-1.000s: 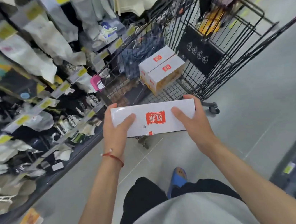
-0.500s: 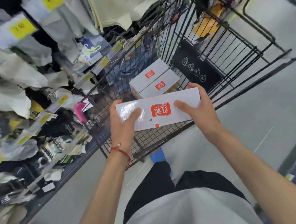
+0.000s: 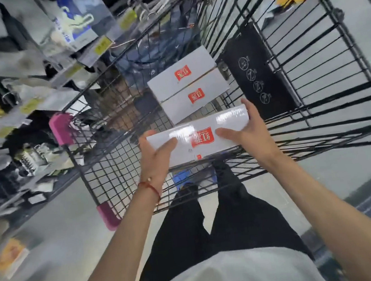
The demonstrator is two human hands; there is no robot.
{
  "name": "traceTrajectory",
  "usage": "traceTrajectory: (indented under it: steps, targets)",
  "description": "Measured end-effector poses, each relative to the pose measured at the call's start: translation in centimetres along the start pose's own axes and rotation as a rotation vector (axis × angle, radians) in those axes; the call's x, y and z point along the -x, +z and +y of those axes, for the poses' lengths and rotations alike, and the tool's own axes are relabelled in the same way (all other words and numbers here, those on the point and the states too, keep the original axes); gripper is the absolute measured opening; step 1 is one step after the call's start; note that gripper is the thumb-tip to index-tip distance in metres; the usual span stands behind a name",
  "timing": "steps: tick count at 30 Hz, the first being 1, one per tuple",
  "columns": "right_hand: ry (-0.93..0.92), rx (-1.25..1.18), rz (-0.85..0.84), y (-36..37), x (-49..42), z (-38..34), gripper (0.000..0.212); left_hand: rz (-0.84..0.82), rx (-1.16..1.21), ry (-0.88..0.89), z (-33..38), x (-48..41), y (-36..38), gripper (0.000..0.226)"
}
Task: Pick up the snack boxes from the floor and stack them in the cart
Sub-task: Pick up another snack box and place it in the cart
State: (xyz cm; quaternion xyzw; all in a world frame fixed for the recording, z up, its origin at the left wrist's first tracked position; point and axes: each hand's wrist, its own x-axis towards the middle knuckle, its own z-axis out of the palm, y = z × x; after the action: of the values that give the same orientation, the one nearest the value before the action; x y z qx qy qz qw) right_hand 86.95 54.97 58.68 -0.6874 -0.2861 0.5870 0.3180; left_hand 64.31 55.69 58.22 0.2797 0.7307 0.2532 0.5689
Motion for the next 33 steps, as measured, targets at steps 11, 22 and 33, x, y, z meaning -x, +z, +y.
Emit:
traceTrajectory:
  steps: [11, 22, 33]
  targets:
    - [0.128, 0.078, -0.085, -2.0, -11.2, 4.4, 0.079, 0.059, -0.034, -0.186, -4.8, -7.9, 5.6, 0.085]
    - [0.149, 0.078, -0.095, -2.0, -18.2, 7.1, 0.089, 0.067, -0.126, -0.229, -7.6, -13.2, 8.6, 0.083]
    - [0.136, 0.145, -0.127, -2.4, -20.4, 7.2, 0.079, 0.061, -0.268, -0.204, -6.6, -13.8, 10.1, 0.049]
